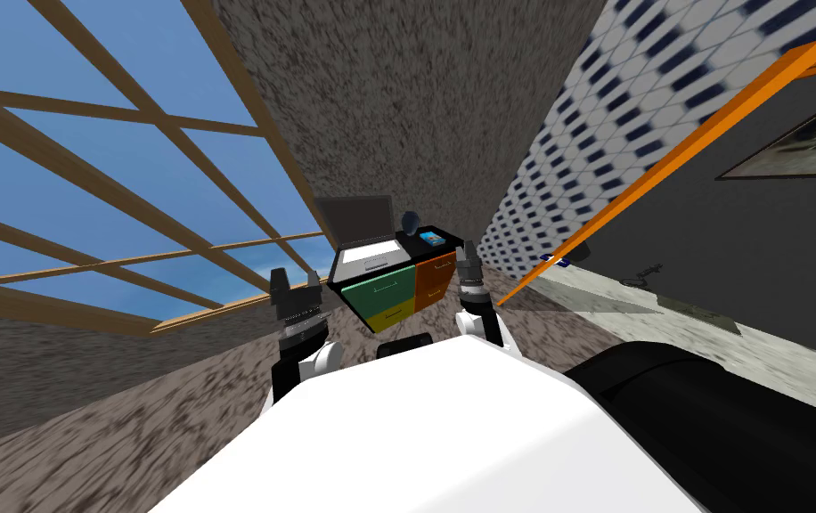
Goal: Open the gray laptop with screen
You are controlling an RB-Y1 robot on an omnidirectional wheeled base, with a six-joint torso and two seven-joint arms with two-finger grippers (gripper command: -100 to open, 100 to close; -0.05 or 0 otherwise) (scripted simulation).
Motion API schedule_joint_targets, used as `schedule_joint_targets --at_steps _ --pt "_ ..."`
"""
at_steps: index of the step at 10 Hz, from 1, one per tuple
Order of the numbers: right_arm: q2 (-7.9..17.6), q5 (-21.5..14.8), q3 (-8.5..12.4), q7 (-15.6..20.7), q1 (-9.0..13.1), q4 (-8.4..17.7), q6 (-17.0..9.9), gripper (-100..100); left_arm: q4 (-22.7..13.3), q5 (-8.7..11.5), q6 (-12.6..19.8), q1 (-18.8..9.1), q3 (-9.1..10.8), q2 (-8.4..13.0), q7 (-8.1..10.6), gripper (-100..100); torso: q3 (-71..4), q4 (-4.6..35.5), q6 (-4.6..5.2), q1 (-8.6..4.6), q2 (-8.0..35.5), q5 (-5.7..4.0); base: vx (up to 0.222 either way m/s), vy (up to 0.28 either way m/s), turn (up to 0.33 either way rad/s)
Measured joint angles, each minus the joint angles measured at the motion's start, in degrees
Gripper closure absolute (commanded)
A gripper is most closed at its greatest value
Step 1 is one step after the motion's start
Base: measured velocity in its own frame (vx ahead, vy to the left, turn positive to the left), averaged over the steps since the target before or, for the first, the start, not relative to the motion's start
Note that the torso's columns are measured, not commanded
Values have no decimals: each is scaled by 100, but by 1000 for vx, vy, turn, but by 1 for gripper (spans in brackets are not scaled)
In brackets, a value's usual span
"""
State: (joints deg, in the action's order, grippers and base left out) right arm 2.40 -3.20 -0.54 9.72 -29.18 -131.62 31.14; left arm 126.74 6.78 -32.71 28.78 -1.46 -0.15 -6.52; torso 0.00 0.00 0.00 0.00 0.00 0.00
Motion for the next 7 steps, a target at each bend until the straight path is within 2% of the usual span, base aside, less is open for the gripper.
schedule_joint_targets --at_steps 2,7 --pt "0 0 0 0 0 0 0 0 0 0 0 0 0 0 0 0 -1200 600 0 0 597 0 0 0 0" --pt "0 0 0 0 0 -2 0 0 1 0 0 0 0 0 0 0 -5381 2691 0 0 2693 0 0 0 0"
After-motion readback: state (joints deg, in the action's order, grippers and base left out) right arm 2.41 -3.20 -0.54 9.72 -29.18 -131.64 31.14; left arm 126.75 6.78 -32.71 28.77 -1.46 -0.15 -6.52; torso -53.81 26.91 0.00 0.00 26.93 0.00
